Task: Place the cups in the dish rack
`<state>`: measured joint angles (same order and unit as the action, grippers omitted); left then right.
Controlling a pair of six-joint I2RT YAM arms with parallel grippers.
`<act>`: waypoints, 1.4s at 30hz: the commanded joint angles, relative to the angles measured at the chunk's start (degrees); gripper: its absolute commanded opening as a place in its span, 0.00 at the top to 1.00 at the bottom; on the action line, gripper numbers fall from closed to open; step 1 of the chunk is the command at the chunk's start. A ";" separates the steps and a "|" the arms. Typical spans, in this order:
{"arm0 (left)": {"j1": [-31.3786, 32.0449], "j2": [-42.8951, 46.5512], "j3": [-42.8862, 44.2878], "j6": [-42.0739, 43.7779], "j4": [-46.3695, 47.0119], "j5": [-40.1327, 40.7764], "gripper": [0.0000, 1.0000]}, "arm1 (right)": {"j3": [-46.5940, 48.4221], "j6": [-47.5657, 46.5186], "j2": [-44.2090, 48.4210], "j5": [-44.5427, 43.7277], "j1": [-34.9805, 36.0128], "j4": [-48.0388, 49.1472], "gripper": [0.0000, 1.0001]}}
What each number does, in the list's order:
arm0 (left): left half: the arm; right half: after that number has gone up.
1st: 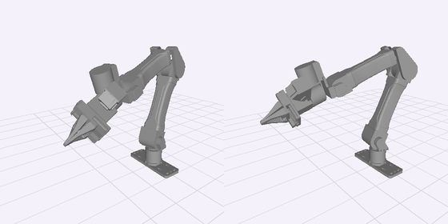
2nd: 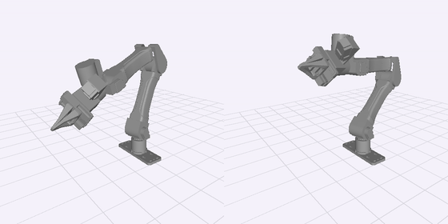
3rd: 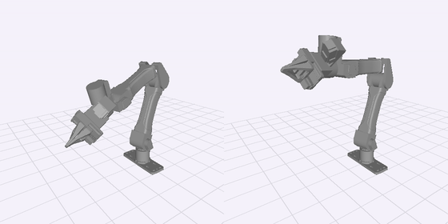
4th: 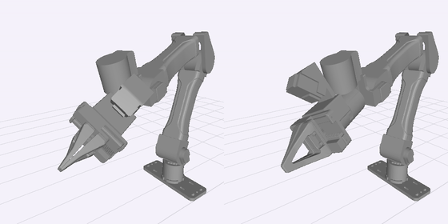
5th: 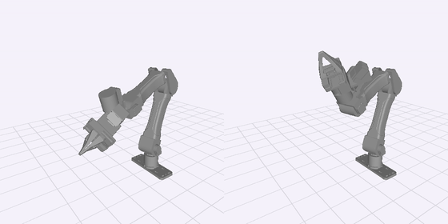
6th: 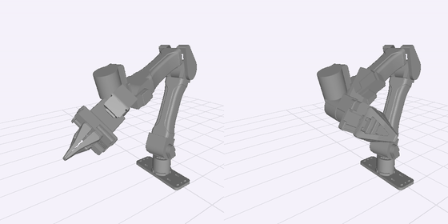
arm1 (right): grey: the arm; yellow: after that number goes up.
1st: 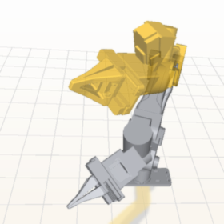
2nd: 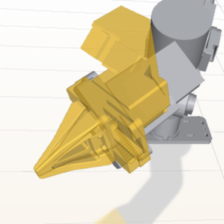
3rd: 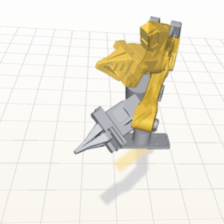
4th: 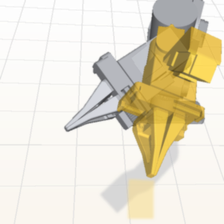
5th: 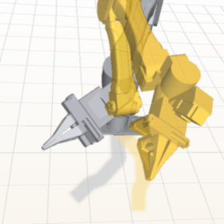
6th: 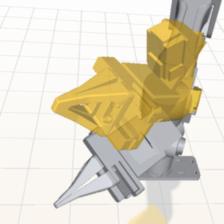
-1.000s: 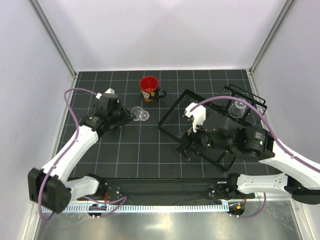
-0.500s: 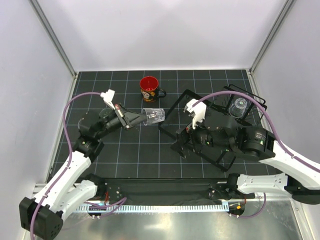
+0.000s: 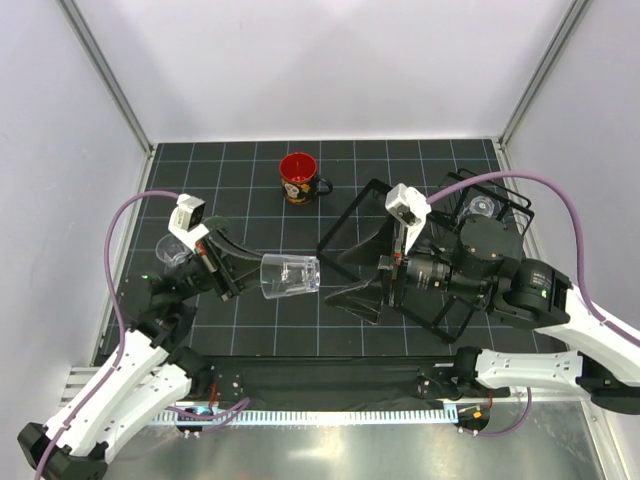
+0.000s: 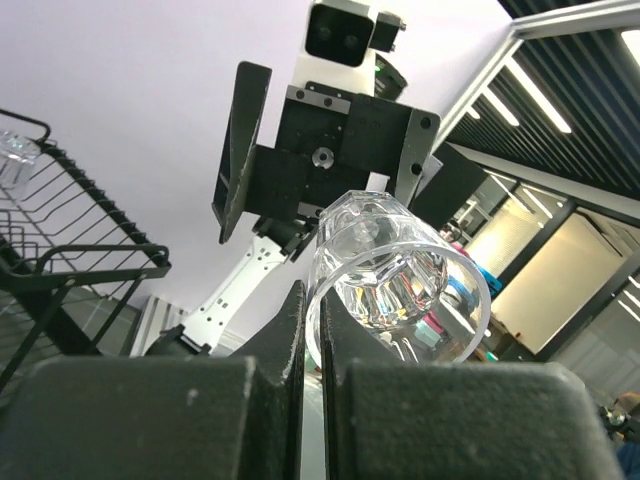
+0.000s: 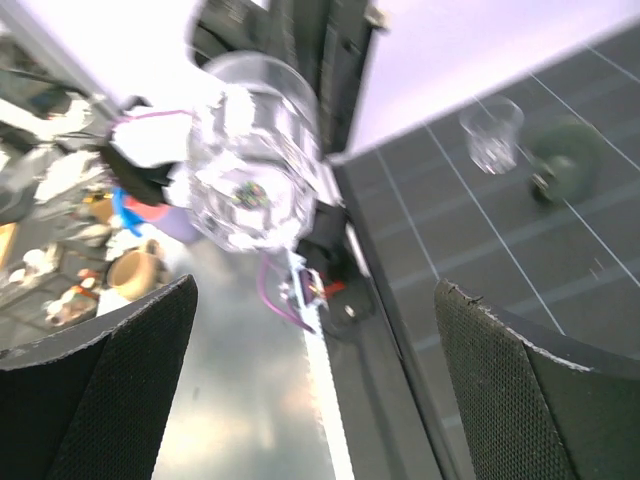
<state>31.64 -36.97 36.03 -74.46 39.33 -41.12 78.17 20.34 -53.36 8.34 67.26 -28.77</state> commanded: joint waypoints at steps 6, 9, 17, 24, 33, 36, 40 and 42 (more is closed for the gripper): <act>1.32 -0.64 -1.05 -1.31 5.40 0.87 1.00 | 3.39 0.58 -3.14 11.69 -0.12 11.98 0.00; 1.50 -1.35 -0.96 -1.13 5.49 1.13 1.00 | 2.95 1.63 -4.38 12.84 -0.03 14.17 0.02; 1.85 -1.88 -1.14 -1.13 6.28 1.22 1.00 | 1.72 1.99 -5.35 13.28 -0.12 16.90 0.17; 2.02 -1.79 -1.31 -1.39 6.46 1.13 1.00 | 1.02 2.78 -5.44 13.29 -0.03 18.31 0.30; 2.37 -1.88 -1.40 -1.48 6.46 1.49 1.00 | 1.28 3.30 -6.66 12.23 -0.03 18.23 0.33; 2.38 -1.79 -1.58 -1.57 6.55 1.92 1.00 | 1.46 3.39 -7.02 12.23 -0.12 18.23 0.37; 2.46 -1.88 -1.58 -1.74 6.46 1.75 1.00 | 1.46 3.22 -7.10 11.44 -0.12 18.14 0.58; 2.46 -1.96 -1.58 -1.92 6.37 1.75 1.00 | 1.63 3.22 -7.11 10.91 -0.12 17.53 0.72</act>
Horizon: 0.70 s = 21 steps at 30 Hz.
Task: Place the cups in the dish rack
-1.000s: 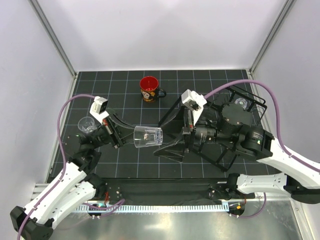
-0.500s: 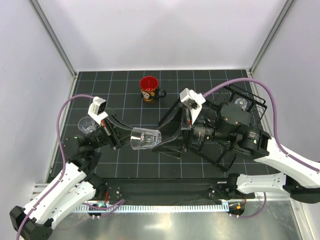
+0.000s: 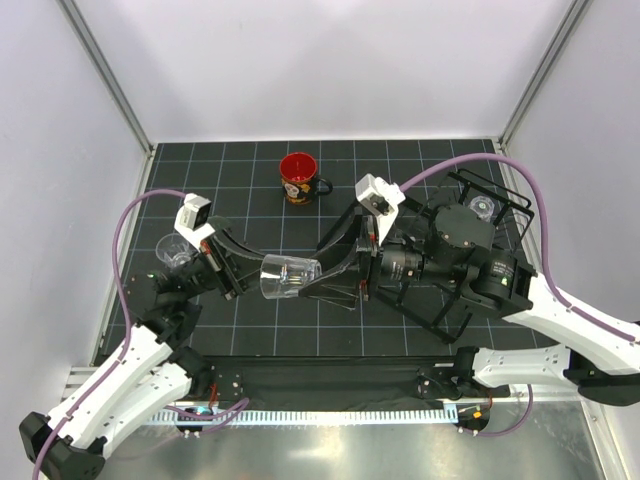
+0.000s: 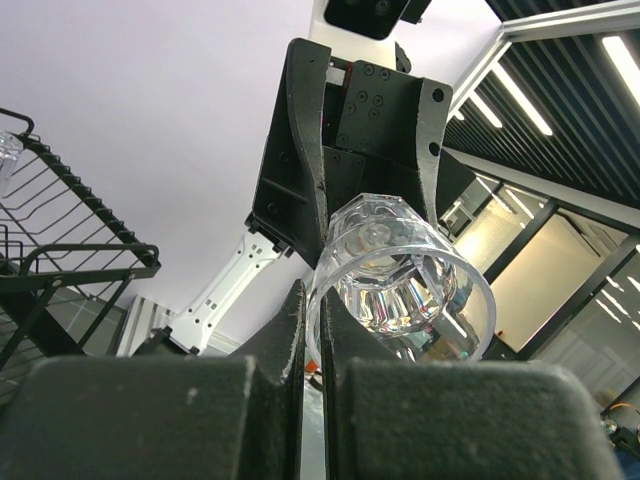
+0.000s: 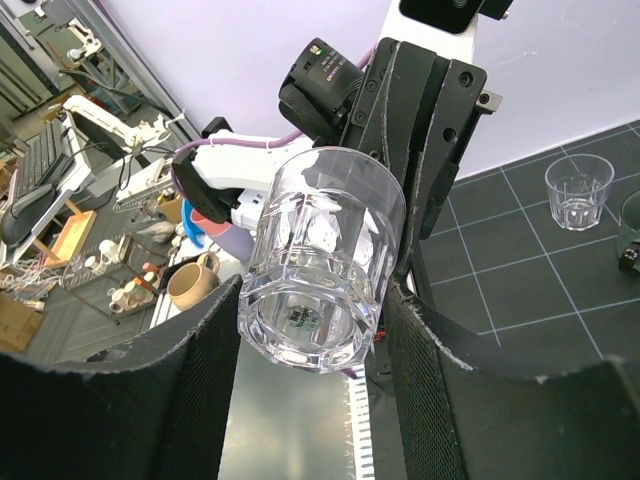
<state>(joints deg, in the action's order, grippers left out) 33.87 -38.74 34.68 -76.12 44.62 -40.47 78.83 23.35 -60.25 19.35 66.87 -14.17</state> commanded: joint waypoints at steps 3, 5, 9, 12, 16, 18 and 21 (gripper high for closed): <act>0.23 -0.54 -0.22 -0.09 -0.40 1.18 0.99 | 1.94 -1.02 -0.66 -2.38 0.37 -0.22 0.96; 0.23 -0.20 -0.05 1.58 -5.30 1.44 0.71 | 2.47 -1.64 -0.48 -4.49 0.28 -1.90 0.96; 0.23 0.42 -0.13 5.45 -13.22 2.94 0.27 | 2.03 -4.18 1.36 -7.92 0.36 -6.20 0.96; 0.23 0.16 -0.14 7.64 -17.53 2.94 0.13 | 1.77 -6.21 3.55 -13.69 0.28 -11.28 0.96; 0.23 -0.28 0.48 10.98 -23.94 3.55 0.07 | 3.52 -8.85 5.40 -24.83 0.28 -20.96 0.96; 0.23 -0.37 1.61 14.39 -27.55 4.95 0.07 | 5.89 -9.38 5.49 -30.14 0.28 -27.44 0.96; 0.23 -1.07 3.02 18.44 -35.63 8.64 0.04 | 9.05 -9.56 4.97 -38.58 -0.25 -35.27 0.96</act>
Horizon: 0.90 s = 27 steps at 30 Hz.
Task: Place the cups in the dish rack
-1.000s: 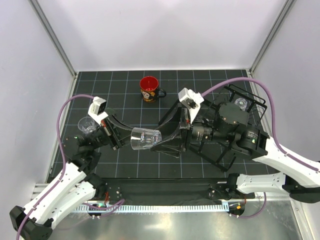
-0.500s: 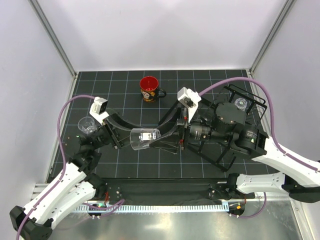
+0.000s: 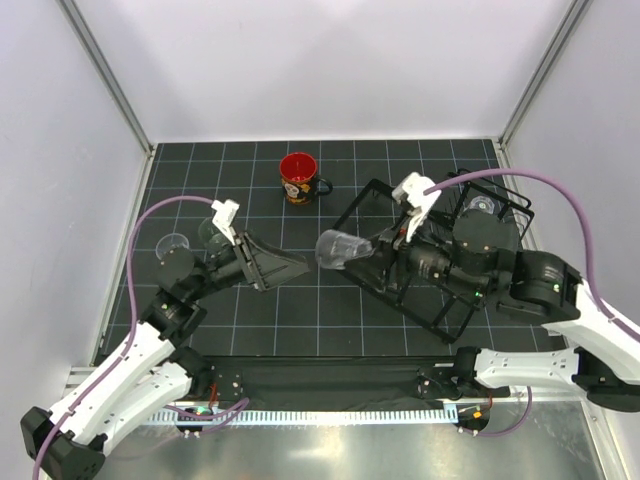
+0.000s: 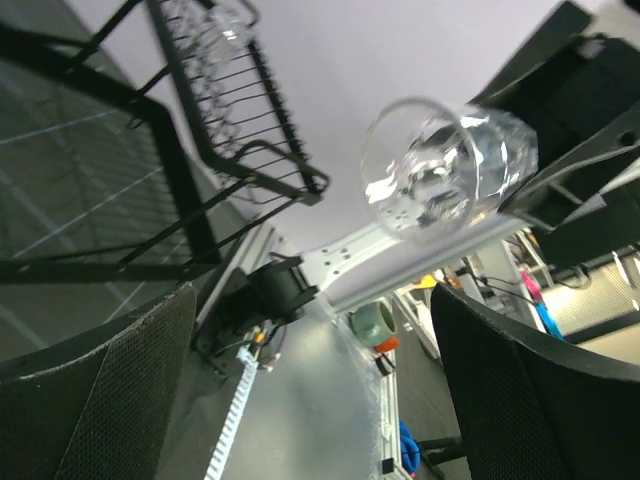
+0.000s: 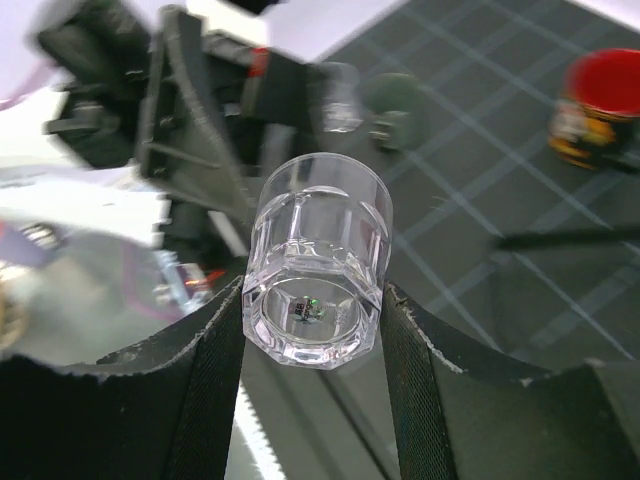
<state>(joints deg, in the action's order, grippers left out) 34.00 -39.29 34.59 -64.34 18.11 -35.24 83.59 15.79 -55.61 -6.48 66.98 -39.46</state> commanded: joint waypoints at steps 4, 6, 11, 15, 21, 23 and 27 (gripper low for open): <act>0.10 -3.85 4.52 8.61 -14.50 5.27 0.04 | 11.92 -1.91 -2.64 -22.16 -4.39 -21.42 0.96; 0.10 -5.18 4.70 8.53 -14.77 5.10 0.04 | 14.22 -2.25 -4.49 -25.85 -9.81 -27.65 0.96; 0.10 -7.64 6.19 10.19 -16.96 6.50 0.05 | 16.17 -4.01 -8.28 -25.43 -24.95 -33.31 0.96; 0.10 -10.45 11.09 14.32 -31.17 14.66 0.09 | 15.72 -2.44 -10.12 -24.01 -30.67 -35.06 0.96; 0.10 -11.34 13.31 17.49 -46.31 25.83 0.12 | 12.83 0.99 -10.66 -25.52 -38.05 -37.62 0.96; 0.10 -11.08 13.22 17.67 -47.64 26.89 0.12 | 10.81 1.87 -10.48 -23.41 -39.72 -38.14 0.96; 0.10 -10.11 13.14 18.02 -48.25 27.68 0.12 | 7.73 2.05 -9.78 -21.04 -40.79 -38.24 0.96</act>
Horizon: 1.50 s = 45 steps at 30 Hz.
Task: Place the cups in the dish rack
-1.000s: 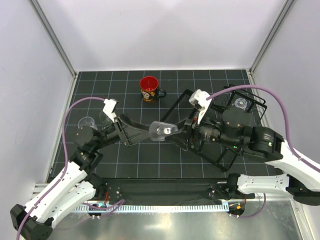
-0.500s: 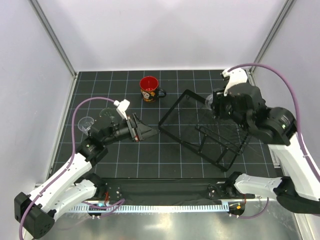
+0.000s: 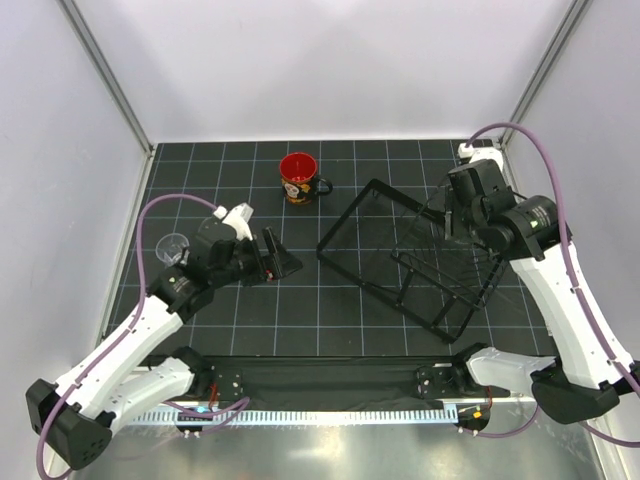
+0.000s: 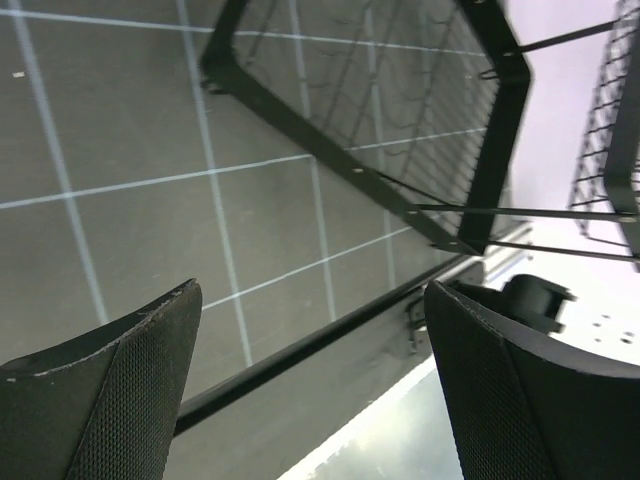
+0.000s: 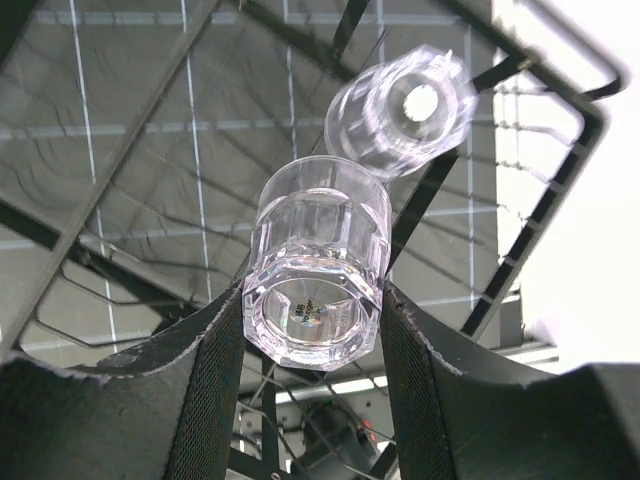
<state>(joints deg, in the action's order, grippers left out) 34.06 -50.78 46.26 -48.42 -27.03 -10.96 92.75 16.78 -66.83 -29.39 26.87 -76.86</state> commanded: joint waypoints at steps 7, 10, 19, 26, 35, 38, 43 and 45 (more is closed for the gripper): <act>0.04 3.49 3.13 2.02 -6.02 7.35 0.14 | -5.91 1.51 1.35 5.04 -1.74 0.92 0.96; 0.04 4.73 3.75 2.19 -7.86 9.63 0.14 | -7.22 1.51 1.35 5.13 -2.00 1.54 0.96; 0.04 7.72 3.84 1.49 -10.42 13.77 0.13 | -10.39 0.45 0.82 5.13 -3.49 3.56 0.95; 0.04 6.84 4.36 1.75 -10.33 13.25 0.13 | -10.48 -0.25 0.21 4.52 -4.02 3.91 0.77; 0.04 6.58 4.54 1.58 -9.98 13.77 0.12 | -9.52 -1.04 -0.23 3.81 -4.02 3.56 0.48; 0.04 6.40 4.37 1.49 -9.71 13.69 0.12 | -9.43 -1.04 -0.50 3.90 -3.93 3.30 0.42; 0.04 6.22 4.28 1.75 -9.62 13.77 0.12 | -7.32 -0.96 -0.67 1.00 -4.02 2.42 0.28; 0.04 6.40 4.36 1.75 -9.62 13.95 0.12 | -5.66 -1.13 -1.20 1.52 -4.02 1.89 0.24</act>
<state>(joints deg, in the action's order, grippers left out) 34.06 -44.56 48.62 -47.48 -37.17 1.93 83.31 16.32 -67.92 -25.76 23.11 -74.13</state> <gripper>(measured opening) 0.882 0.748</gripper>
